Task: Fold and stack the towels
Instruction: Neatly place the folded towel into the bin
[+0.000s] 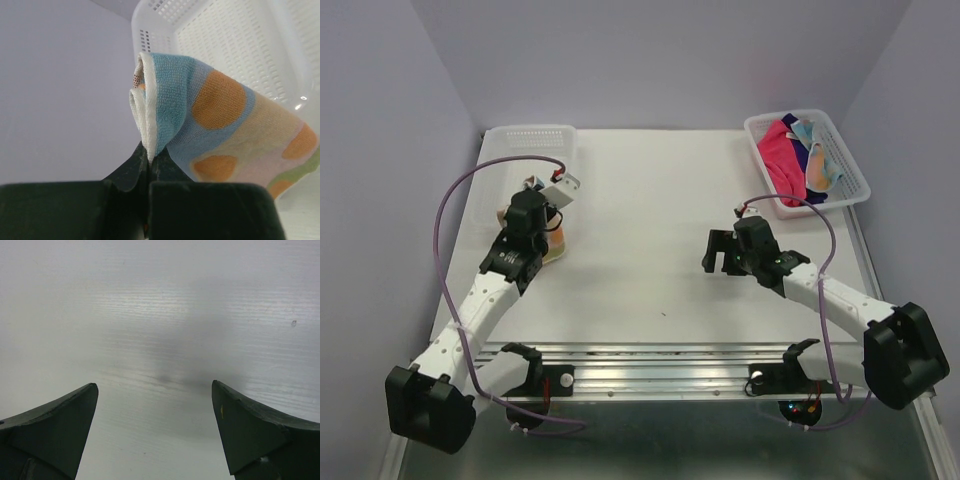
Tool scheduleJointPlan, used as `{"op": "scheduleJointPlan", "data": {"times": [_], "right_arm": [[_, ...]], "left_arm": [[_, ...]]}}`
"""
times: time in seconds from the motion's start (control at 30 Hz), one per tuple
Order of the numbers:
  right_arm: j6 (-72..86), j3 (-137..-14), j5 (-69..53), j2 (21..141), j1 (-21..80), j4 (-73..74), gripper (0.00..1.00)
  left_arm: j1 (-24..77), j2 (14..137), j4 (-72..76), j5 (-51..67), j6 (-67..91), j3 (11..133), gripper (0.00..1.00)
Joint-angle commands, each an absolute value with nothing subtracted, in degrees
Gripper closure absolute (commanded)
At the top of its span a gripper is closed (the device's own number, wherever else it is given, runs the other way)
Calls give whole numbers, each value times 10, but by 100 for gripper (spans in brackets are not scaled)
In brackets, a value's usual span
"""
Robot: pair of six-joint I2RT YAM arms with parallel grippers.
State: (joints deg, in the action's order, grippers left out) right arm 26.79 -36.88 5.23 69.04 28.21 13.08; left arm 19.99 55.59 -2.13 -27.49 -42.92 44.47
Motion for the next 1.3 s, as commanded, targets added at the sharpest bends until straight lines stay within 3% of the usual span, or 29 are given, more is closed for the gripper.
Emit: {"op": "scheduleJointPlan", "data": {"times": [0.0, 0.4, 0.97, 1.27], "right_arm": [[265, -361, 83, 686, 285, 113, 0], [262, -366, 119, 691, 286, 113, 0], [254, -388, 148, 677, 284, 138, 0], [239, -453, 192, 679, 285, 206, 0]], "left_arm": [[174, 563, 20, -234, -531, 490, 100], [101, 583, 68, -42, -671, 533, 100], [6, 818, 10, 87, -816, 679, 100], [-25, 953, 1, 91, -853, 753, 100]]}}
